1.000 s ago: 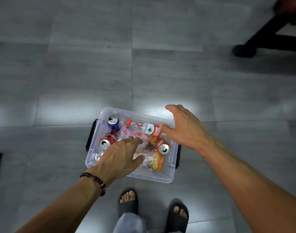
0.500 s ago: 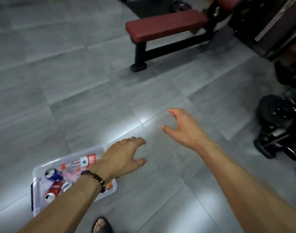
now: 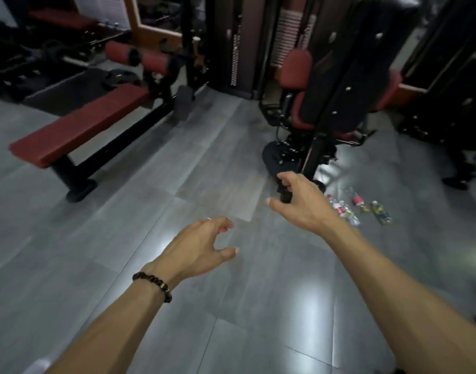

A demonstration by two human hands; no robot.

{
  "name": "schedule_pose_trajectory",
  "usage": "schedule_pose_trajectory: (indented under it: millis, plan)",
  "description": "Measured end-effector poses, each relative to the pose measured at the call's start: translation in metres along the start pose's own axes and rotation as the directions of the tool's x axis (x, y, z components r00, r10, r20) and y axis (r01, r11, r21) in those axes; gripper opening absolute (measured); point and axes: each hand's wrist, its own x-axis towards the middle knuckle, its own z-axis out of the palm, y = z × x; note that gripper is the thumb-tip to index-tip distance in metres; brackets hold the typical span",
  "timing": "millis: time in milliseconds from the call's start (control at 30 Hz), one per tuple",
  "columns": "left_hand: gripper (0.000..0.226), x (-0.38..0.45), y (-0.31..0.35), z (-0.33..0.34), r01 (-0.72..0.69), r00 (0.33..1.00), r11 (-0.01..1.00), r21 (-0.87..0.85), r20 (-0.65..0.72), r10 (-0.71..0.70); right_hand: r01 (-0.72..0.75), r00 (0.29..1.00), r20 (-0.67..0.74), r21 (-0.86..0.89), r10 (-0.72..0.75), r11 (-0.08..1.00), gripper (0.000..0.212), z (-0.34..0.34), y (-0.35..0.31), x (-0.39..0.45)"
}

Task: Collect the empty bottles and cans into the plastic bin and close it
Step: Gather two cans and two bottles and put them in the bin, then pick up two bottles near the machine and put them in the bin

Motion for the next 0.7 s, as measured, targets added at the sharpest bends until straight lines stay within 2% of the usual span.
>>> schedule_pose_trajectory:
  millis: [167, 400, 600, 700]
  plan:
    - [0.057, 0.078, 0.073, 0.002, -0.135, 0.989, 0.99, 0.031, 0.07, 0.133, -0.113, 0.988, -0.1, 0.048, 0.117, 0.992, 0.072, -0.07, 0.071, 0.016]
    - [0.052, 0.219, 0.136, 0.017, -0.278, 0.947, 0.96, 0.042, 0.182, 0.266, -0.265, 0.945, -0.188, 0.043, 0.268, 0.963, 0.069, -0.124, 0.171, 0.07]
    - [0.052, 0.336, 0.19, 0.044, -0.382, 0.886, 0.923, 0.052, 0.304, 0.35, -0.397, 0.89, -0.206, 0.086, 0.407, 0.914, 0.068, -0.156, 0.259, 0.115]
    - [0.052, 0.376, 0.213, 0.061, -0.414, 0.859, 0.909, 0.051, 0.352, 0.372, -0.424, 0.882, -0.189, 0.082, 0.431, 0.902, 0.066, -0.168, 0.3, 0.127]
